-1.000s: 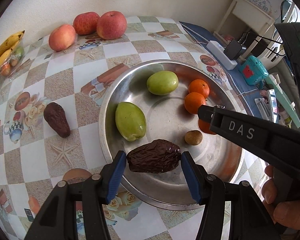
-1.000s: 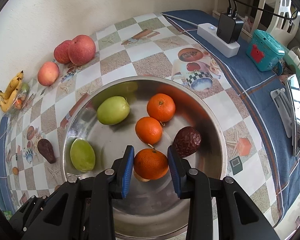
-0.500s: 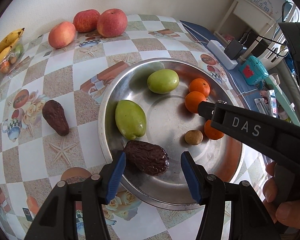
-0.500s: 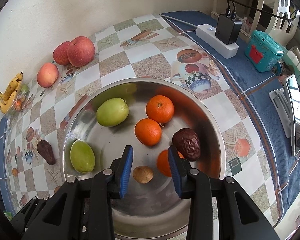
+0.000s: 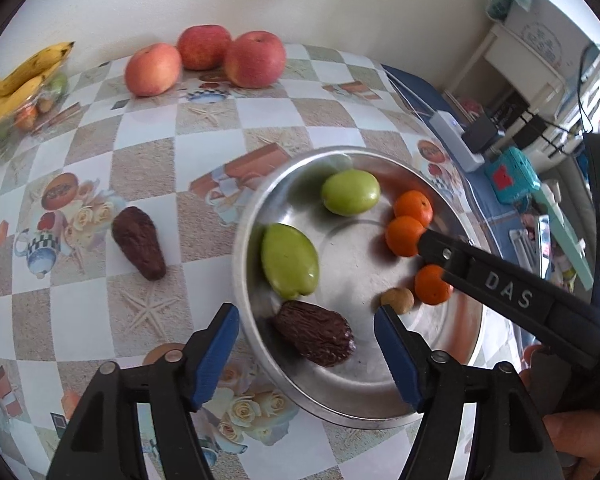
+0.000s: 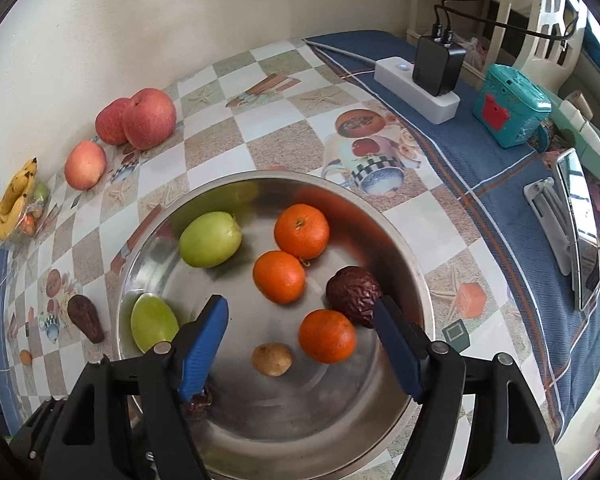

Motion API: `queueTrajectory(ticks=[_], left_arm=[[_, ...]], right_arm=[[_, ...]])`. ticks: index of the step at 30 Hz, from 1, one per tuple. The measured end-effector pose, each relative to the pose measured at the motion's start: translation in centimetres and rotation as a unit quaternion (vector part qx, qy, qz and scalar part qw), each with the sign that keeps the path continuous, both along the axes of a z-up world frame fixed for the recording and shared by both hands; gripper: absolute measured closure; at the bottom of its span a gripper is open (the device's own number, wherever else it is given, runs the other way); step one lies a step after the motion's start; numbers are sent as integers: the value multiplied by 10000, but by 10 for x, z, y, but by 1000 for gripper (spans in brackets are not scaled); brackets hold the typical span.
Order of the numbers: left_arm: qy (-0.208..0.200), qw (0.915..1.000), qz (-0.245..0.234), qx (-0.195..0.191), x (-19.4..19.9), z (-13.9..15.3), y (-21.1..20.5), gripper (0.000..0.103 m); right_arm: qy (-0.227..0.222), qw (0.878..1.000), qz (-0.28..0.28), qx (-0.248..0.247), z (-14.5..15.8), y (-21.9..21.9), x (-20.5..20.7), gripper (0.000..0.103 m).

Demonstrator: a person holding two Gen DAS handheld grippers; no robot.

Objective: Organize fruits
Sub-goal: 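Move left tool toward a small brown kiwi while right tool approaches another red date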

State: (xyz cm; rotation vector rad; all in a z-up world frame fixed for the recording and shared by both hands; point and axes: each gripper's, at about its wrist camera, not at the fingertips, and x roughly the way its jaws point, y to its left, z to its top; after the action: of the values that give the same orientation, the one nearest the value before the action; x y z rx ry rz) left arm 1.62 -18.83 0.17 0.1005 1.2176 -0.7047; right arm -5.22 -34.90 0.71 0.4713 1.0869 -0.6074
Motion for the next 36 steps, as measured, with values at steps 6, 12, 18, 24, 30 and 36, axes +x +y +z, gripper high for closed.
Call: queueTrajectory(ticks=[6, 12, 18, 24, 30, 36], left_arm=[[-60, 9996, 292, -5, 12, 3, 13, 29], [-7, 9986, 521, -15, 26, 1, 28, 29], [-5, 9967, 806, 26, 38, -2, 44, 27], [-43, 9960, 884, 124, 41, -9, 47, 0], [-92, 9958, 875, 233, 42, -12, 48, 0], [-126, 9959, 844, 292, 42, -14, 47, 0]], right_arm=[[55, 9999, -104, -37, -1, -3, -2, 27], [144, 9999, -38, -11, -3, 1, -2, 27], [164, 9998, 117, 49, -4, 11, 1, 27], [161, 9995, 261, -28, -6, 18, 5, 26], [244, 9995, 194, -65, -11, 18, 5, 3], [201, 9996, 172, -92, -12, 19, 3, 3]])
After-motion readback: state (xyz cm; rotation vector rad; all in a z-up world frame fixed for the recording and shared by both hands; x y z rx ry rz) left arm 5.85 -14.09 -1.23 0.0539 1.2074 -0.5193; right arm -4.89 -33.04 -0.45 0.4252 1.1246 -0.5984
